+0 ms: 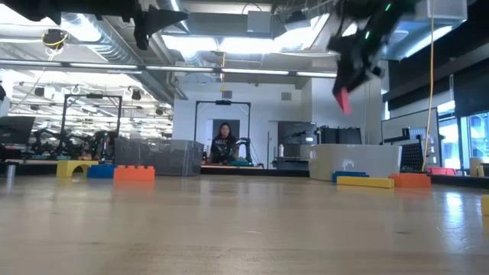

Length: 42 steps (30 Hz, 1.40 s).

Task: Sort & place blocks by color
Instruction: Put the red triangular block into the gray bin, then put the red triangular block into the white bin

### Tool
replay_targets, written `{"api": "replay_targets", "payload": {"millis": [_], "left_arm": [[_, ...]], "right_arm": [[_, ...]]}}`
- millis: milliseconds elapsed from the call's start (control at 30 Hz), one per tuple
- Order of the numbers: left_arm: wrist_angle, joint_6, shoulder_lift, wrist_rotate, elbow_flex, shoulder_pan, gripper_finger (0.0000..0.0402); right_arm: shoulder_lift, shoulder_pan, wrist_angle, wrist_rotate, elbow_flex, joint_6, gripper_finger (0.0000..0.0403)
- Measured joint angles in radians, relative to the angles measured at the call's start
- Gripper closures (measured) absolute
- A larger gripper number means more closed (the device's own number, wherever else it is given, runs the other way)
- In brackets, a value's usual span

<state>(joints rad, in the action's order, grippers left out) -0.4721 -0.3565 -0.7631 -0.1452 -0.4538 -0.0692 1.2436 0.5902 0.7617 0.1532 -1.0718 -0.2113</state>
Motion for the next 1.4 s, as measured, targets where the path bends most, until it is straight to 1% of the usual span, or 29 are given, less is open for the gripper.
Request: {"api": "replay_targets", "payload": {"millis": [100, 233, 333, 500, 633, 800, 900, 1067, 1267, 1400], "left_arm": [[0.0, 0.0, 0.0, -0.002, 0.0, 0.0, 0.0195], [0.0, 0.0, 0.0, -0.003, 0.0, 0.0, 0.0195], [0.0, 0.0, 0.0, -0.002, 0.0, 0.0, 0.0195], [0.0, 0.003, 0.0, -0.002, 0.0, -0.001, 0.0195], [0.0, 0.026, 0.0, -0.004, 0.0, -0.001, 0.0195], [0.0, 0.027, 0.0, -0.01, -0.001, -0.001, 0.0195], [0.0, 0.027, 0.0, -0.01, -0.001, -0.001, 0.0195], [0.0, 0.027, 0.0, -0.01, -0.001, -0.001, 0.0195], [0.0, 0.026, 0.0, -0.01, -0.001, 0.0, 0.0195], [0.0, 0.026, 0.0, -0.01, -0.001, 0.0, 0.0195]], "right_arm": [[0.104, 0.104, 0.013, -0.055, -0.001, 0.036, 0.027], [0.231, 0.186, 0.012, -0.057, -0.001, 0.038, 0.027], [0.309, 0.208, -0.006, -0.059, -0.001, 0.037, 0.027], [0.424, 0.211, -0.012, -0.061, 0.0, 0.038, 0.0266], [0.492, 0.211, -0.04, -0.06, -0.001, 0.034, 0.0263], [0.515, 0.212, -0.055, -0.06, -0.001, 0.034, 0.0259], [0.515, 0.212, -0.058, -0.06, -0.001, 0.037, 0.0248], [0.514, 0.211, -0.059, -0.06, -0.001, 0.046, 0.0208], [0.51, 0.211, -0.054, -0.059, 0.0, 0.117, 0.0144], [0.479, 0.211, -0.042, -0.035, -0.01, 0.165, 0.0118]]}}
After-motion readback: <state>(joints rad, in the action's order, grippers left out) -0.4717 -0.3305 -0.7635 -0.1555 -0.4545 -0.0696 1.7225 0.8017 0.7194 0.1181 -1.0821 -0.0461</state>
